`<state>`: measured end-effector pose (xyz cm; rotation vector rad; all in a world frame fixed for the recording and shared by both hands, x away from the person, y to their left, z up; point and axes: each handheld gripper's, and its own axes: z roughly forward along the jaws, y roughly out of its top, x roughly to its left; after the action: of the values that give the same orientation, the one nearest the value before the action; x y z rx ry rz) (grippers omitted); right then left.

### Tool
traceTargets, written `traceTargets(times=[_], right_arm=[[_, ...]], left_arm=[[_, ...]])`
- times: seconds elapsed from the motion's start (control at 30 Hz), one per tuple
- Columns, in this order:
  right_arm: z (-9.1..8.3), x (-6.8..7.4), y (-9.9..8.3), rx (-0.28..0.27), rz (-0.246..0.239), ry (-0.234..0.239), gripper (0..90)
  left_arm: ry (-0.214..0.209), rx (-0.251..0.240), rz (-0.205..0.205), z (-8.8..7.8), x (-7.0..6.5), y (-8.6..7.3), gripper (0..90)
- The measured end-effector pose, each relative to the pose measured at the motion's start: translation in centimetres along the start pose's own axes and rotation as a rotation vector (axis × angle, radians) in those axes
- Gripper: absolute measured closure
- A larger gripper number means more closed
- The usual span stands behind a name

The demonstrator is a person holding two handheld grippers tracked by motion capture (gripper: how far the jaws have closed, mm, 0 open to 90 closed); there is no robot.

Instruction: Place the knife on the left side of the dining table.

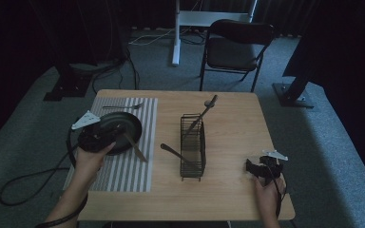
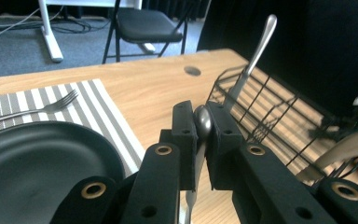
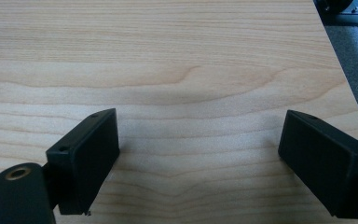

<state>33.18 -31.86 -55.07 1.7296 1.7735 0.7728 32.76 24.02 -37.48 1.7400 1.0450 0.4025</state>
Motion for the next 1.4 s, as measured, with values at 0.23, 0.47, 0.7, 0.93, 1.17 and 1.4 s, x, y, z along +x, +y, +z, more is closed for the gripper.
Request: traceTargets(times=[0.23, 0.47, 0.7, 0.93, 1.17, 1.4], right_arm=[[0.0, 0.0, 0.0, 0.000, 0.000, 0.000, 11.3], [0.0, 0.0, 0.0, 0.000, 0.000, 0.000, 11.4], [0.0, 0.0, 0.0, 0.000, 0.001, 0.000, 11.4], [0.0, 0.0, 0.0, 0.000, 0.000, 0.000, 11.4], [0.0, 0.0, 0.0, 0.000, 0.000, 0.000, 11.4], [0.0, 0.0, 0.0, 0.000, 0.000, 0.000, 11.4]], left_arm=[[-0.010, -0.009, -0.062, 0.4, 0.6, -1.2, 83.7], [0.005, 0.004, -0.068, -0.3, 0.6, -1.5, 83.5], [0.026, 0.029, -0.087, -1.6, 1.5, -2.4, 81.5], [0.039, 0.059, -0.137, -3.0, 3.5, -3.8, 78.6], [0.062, 0.076, -0.190, -4.0, 5.4, -5.4, 75.0], [0.071, 0.084, -0.258, -4.4, 7.2, -7.2, 72.3]])
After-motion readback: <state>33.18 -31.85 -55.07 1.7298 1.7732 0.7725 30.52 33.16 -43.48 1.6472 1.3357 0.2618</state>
